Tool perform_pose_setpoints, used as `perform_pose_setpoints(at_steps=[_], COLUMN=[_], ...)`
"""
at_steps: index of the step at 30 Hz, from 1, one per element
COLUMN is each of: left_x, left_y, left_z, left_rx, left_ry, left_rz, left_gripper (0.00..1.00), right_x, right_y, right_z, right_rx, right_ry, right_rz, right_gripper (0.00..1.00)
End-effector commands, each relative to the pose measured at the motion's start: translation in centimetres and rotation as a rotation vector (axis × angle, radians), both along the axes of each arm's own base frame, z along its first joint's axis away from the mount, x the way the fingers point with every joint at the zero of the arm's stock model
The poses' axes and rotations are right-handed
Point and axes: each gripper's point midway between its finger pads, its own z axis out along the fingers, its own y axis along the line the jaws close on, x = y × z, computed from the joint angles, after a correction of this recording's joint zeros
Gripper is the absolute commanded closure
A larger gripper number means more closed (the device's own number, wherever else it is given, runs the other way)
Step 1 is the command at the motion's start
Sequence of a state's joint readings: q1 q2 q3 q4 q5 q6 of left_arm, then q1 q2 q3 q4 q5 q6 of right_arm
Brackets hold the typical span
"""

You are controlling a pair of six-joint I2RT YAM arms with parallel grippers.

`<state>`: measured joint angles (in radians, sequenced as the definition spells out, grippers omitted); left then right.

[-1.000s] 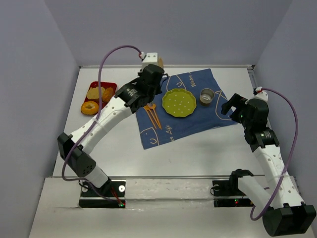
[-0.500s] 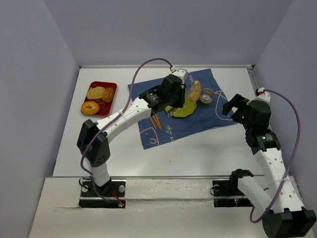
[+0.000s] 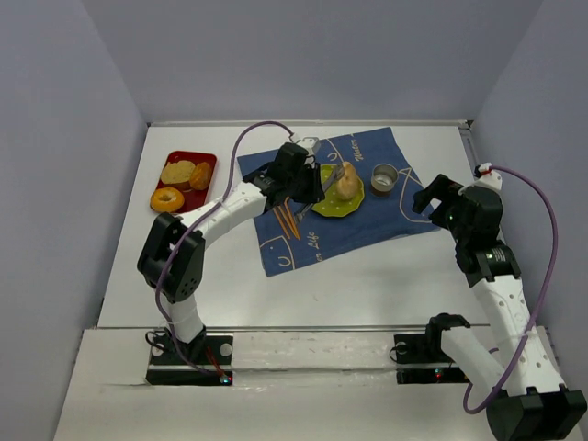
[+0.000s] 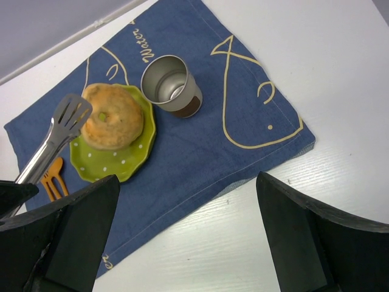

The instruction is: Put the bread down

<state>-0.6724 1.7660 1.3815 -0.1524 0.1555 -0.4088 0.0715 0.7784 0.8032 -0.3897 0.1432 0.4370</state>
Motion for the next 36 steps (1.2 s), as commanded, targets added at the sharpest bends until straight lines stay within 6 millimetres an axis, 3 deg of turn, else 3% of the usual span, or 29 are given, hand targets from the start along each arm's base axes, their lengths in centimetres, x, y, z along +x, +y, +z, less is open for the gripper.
perform_pose_setpoints(at_steps=[1, 2, 6, 9, 13, 15, 25, 36], left_x=[-0.1, -0.1, 0.5, 0.7, 1.5, 1.4, 1.8, 1.7], left_y=[-0.2, -0.3, 0.3, 0.8, 2.2, 2.7, 4.2, 9.0], left_z=[1.4, 1.1, -0.4, 0.4, 1.4, 1.6, 3.0, 9.0], left_rx=[-0.089, -0.093, -0.042, -0.043, -0.024, -0.020, -0.004, 0.052], left_ry=[0.001, 0.014, 0.045, 0.024, -0.007, -0.009, -0.041, -0.182], left_rz=[-0.042, -0.055, -0.021, -0.011, 0.043, 0.044, 0.087, 0.239], left_gripper=[0.94, 0.93, 0.73, 0.60, 0.55, 0.47, 0.47, 0.43], right_x=[0.2, 0.2, 0.2, 0.2, 0.2, 0.2, 0.3, 0.4], right_y=[-0.4, -0.3, -0.3, -0.4, -0.4, -0.4, -0.4, -0.3], right_z=[1.0, 0.9, 0.9, 1.0, 0.9, 0.9, 0.9, 0.8], right_rx=[-0.010, -0.009, -0.010, -0.010, -0.009, -0.009, -0.008, -0.006], right_ry=[-0.039, -0.038, -0.035, -0.038, -0.035, -0.036, -0.034, -0.031], right_rz=[-0.015, -0.012, -0.012, -0.015, -0.016, -0.016, -0.021, -0.019], right_gripper=[0.00, 0.00, 0.00, 0.00, 0.00, 0.00, 0.00, 0.00])
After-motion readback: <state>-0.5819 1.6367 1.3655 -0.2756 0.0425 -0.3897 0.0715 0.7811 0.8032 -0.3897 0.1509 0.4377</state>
